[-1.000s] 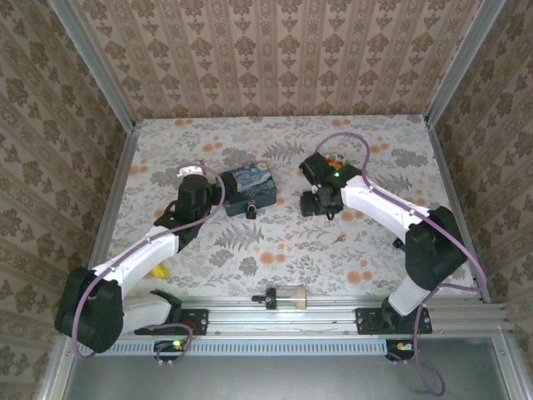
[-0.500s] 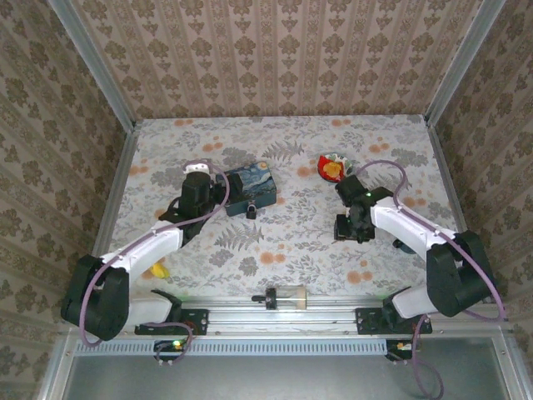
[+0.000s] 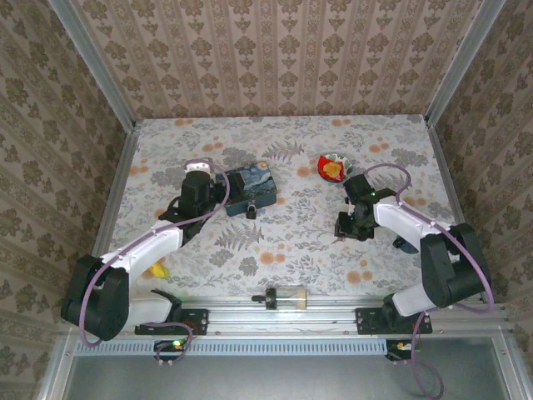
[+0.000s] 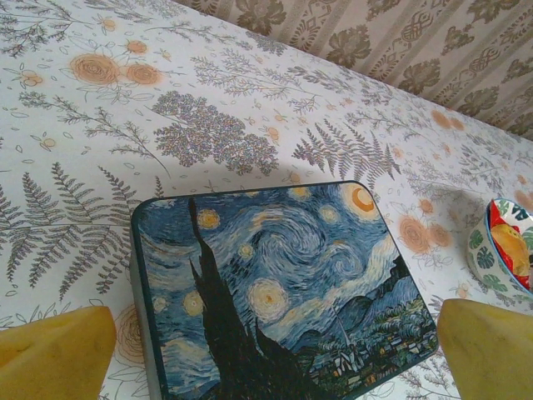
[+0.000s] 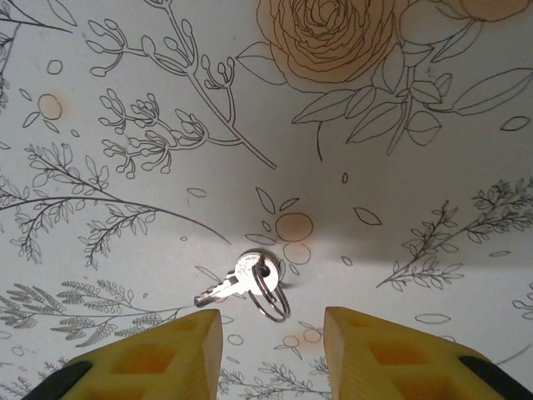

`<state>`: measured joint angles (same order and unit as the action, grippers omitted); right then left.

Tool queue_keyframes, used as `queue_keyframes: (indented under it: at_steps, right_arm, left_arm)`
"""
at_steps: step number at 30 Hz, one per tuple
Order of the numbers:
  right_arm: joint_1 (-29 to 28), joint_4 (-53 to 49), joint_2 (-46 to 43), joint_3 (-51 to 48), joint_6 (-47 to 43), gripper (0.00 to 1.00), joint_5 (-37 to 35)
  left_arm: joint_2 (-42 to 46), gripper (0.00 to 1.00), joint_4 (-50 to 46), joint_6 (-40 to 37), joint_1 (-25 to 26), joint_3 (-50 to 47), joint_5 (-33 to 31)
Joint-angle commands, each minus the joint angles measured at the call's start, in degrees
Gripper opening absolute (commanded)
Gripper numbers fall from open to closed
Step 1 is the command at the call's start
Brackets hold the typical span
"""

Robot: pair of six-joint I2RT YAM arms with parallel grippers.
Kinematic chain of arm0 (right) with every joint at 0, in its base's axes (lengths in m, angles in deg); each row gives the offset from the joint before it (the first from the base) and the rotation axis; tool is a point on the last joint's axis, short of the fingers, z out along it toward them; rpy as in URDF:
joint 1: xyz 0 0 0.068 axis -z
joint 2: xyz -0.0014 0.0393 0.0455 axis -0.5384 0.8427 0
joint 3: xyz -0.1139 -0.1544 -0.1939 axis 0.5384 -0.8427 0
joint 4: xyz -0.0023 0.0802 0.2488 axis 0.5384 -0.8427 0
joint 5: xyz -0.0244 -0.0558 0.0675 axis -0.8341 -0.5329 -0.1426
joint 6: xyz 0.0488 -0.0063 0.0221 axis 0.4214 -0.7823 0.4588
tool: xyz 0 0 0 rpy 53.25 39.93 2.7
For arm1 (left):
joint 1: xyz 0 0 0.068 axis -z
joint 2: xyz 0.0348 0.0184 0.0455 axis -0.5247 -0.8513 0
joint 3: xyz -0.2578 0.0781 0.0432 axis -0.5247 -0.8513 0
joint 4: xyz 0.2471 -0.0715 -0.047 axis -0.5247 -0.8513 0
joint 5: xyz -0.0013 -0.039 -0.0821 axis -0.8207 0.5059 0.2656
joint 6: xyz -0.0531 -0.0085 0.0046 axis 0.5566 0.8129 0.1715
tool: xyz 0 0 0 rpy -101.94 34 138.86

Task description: Unlock the padlock with the key

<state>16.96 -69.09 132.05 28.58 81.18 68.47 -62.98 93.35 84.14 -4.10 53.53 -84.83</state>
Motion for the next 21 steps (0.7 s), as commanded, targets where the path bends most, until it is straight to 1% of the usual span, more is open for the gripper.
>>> queue_keyframes:
  at_steps: [1,11,19,21]
  right_arm:
    - [0.4,1.1,1.6,-0.8,-1.0,0.38,1.3]
    - [0.5,3.5,4.5,-1.1,-0.7,0.31,1.6]
    - [0.5,4.4,5.1,-1.8,-0.2,0.18,1.4]
    - [0.5,4.6,5.1,-1.9,-0.1,0.11,1.3]
  left_arm:
    - [-0.5,1.00,1.0,1.2,-0.5,1.5,0.7]
    - [0.3,1.00,0.6,1.0,-0.4,0.9,0.7]
    - [1.6,1.00,0.4,0.3,-0.4,0.4,0.4]
    - [2.1,1.00,0.6,-0.3,-0.4,0.1,0.4]
